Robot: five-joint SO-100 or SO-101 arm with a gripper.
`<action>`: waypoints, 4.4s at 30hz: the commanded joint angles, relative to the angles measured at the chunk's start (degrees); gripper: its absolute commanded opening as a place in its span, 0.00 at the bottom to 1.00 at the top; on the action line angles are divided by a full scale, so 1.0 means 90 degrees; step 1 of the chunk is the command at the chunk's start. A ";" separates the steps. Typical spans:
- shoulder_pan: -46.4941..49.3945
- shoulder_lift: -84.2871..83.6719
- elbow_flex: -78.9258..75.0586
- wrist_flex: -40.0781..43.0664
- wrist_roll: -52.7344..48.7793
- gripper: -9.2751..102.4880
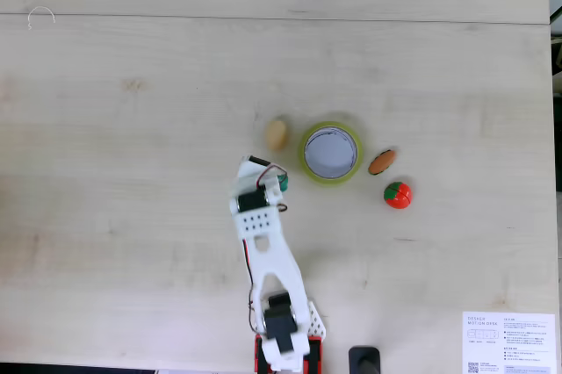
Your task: Grasp a cucumber and put it in the hole.
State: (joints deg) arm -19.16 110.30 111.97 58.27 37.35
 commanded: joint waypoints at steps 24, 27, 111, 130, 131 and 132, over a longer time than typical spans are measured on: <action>0.2363 0.0732 -0.0820 -0.2070 0.5332 0.08; 0.2510 0.0527 -0.0820 -0.2539 0.5508 0.08; 0.2773 0.6514 0.5479 -0.2109 0.5098 0.21; 0.2764 0.9199 0.7178 -0.0244 0.2910 0.18; 0.2764 0.9199 0.7236 -0.0244 0.2881 0.19; 0.2764 0.9199 0.7266 -0.0244 0.2881 0.19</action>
State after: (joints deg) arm 5.98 192.83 177.71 55.81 65.65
